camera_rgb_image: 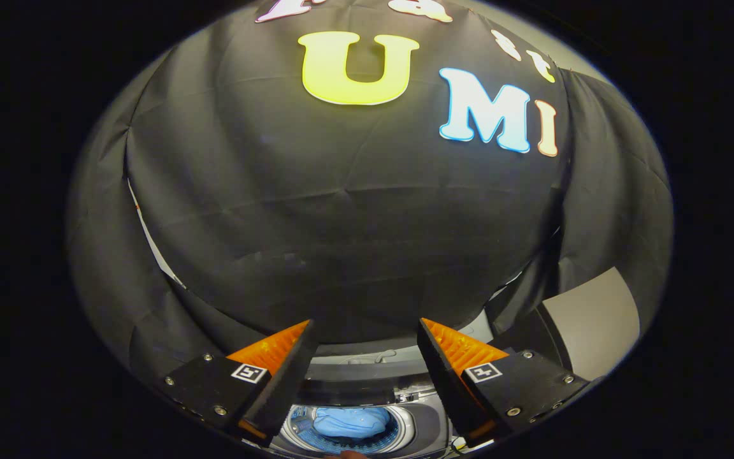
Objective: Put the clothes into the washing machine and then close the washing machine lid.
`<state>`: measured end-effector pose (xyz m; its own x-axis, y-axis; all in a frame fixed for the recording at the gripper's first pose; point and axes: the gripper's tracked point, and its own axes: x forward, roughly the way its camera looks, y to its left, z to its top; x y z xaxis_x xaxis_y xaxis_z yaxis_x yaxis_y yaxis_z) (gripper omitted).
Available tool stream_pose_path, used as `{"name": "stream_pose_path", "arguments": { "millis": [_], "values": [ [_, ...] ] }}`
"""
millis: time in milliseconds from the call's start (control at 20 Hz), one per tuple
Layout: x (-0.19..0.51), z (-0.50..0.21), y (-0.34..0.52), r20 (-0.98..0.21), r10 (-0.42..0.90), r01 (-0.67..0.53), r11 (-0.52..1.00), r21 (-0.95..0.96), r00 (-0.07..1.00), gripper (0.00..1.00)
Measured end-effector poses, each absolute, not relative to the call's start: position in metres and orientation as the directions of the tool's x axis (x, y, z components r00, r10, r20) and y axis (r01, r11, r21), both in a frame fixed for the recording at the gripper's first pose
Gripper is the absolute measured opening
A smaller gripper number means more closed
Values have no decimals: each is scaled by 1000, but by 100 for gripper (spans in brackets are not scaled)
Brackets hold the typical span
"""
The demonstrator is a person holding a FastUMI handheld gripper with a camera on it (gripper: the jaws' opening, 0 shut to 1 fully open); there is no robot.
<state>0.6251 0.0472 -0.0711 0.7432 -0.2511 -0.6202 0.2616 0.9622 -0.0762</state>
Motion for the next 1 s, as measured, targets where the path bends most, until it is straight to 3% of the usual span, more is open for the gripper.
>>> {"name": "stream_pose_path", "arguments": {
  "millis": [200,1000],
  "values": [
    [616,-95,53,-662,-223,252,966,-53,716,97],
    [580,-82,63,-546,-214,235,971,-33,810,98]
  ]
}}
